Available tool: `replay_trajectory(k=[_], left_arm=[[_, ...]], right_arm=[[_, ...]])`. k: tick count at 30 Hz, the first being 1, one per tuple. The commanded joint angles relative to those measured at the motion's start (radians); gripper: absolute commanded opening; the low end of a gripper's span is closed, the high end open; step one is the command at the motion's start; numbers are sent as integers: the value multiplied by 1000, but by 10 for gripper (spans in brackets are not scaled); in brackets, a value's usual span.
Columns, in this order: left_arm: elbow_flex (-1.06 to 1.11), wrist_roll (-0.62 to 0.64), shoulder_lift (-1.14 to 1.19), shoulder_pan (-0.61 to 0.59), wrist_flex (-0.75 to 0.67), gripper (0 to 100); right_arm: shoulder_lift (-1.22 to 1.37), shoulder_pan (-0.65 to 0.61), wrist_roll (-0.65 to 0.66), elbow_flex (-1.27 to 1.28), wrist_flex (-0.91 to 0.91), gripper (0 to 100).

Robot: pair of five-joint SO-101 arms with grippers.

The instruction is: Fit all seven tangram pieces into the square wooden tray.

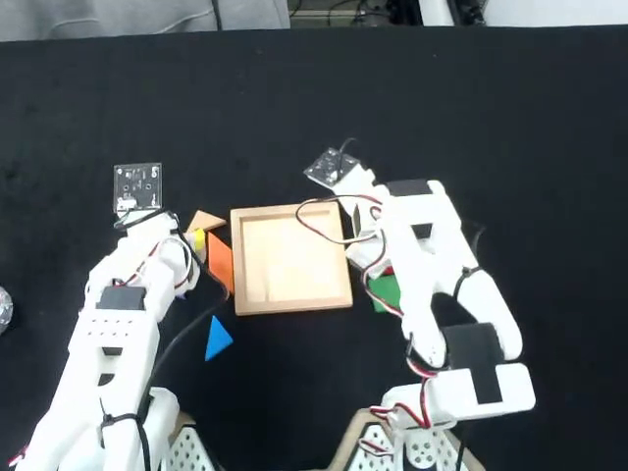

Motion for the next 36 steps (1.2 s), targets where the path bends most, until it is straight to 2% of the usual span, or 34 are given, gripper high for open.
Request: replay_trajectory(k=[1, 9, 17, 24, 30, 36], left_arm=[[-7, 9, -20, -5, -17, 188], [-7, 9, -20, -5, -21, 188], [-8, 9, -20, -4, -17, 188], [-8, 3, -18, -4, -17, 188], [-8, 3, -18, -4, -18, 188], [-8, 3, -18, -4, -18, 188]], right_arm=[[-7, 18, 6, -50, -12, 319], [-84, 9, -35, -79, 123, 319], [-193, 9, -28, 2, 133, 315], [-189, 9, -28, -13, 143, 315], [-189, -49, 121, 13, 226, 319], [-189, -54, 132, 22, 226, 319]])
